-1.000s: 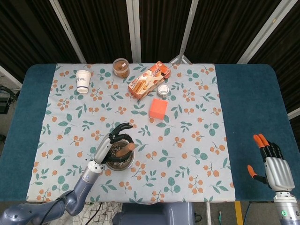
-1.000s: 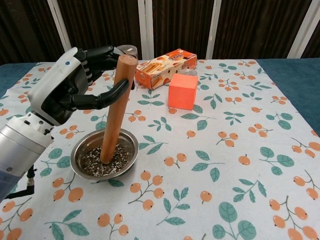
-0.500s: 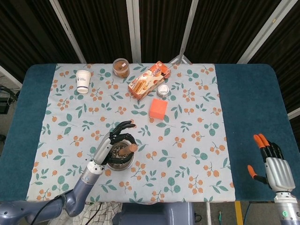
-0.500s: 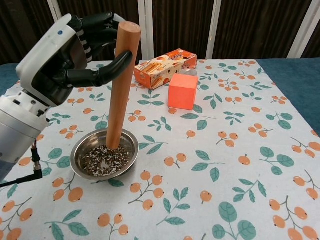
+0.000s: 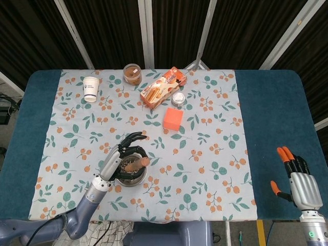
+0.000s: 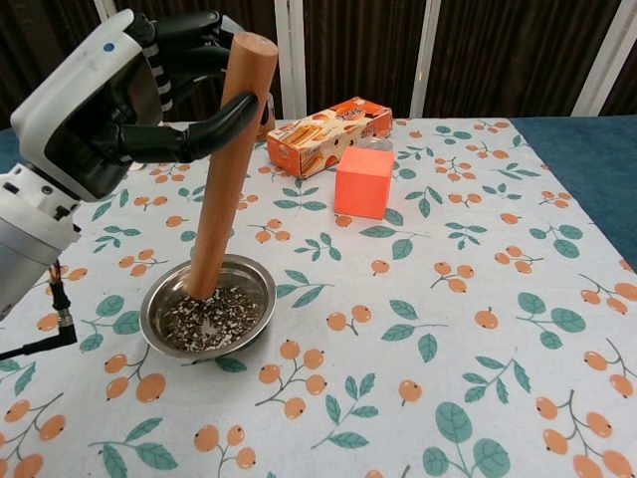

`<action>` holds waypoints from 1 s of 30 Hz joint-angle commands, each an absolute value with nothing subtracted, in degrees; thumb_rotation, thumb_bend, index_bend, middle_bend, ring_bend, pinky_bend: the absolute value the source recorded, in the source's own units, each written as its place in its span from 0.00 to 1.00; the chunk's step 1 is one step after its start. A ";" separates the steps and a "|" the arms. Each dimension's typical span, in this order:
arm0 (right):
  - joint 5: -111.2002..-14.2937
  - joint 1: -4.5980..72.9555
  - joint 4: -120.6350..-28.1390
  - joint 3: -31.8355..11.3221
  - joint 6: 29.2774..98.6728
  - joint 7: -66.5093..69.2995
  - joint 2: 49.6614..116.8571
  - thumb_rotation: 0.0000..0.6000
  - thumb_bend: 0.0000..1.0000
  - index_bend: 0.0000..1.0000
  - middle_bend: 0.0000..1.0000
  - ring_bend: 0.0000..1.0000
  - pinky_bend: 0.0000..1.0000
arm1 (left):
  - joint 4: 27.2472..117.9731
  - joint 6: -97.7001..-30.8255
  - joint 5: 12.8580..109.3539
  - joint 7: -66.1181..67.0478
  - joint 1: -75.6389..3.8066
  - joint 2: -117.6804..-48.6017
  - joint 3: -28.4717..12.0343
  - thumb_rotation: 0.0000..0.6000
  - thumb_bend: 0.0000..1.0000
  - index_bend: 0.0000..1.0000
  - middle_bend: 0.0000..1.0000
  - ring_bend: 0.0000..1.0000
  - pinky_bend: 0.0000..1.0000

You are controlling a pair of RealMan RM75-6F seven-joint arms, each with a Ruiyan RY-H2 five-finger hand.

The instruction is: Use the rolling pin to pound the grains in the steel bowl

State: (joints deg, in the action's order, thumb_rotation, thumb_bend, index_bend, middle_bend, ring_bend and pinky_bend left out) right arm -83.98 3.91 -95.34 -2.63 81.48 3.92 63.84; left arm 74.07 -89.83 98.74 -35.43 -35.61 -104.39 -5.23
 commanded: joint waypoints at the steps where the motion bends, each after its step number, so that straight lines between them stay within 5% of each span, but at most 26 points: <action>1: -83.95 3.87 -95.38 -2.63 81.51 4.00 63.79 1.00 0.37 0.00 0.00 0.00 0.00 | 74.36 -89.20 98.55 -34.57 -35.81 -103.64 -5.55 1.00 0.79 0.63 0.65 0.17 0.13; 17: -84.21 3.76 -95.43 -2.49 81.53 4.90 63.44 1.00 0.37 0.00 0.00 0.00 0.00 | 75.91 -77.04 93.70 -11.14 -39.01 -88.53 -9.48 1.00 0.79 0.63 0.67 0.18 0.12; 30: -83.89 3.89 -95.72 -2.58 81.27 4.21 63.68 1.00 0.37 0.00 0.00 0.00 0.00 | 63.31 -71.76 90.75 -6.09 -38.63 -90.79 -6.51 1.00 0.79 0.63 0.67 0.18 0.12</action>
State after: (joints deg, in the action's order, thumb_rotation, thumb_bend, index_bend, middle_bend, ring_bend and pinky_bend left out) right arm -83.88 3.88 -95.71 -2.58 81.28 4.21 63.67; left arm 65.84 -72.71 90.71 -6.17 -38.60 -89.50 -7.58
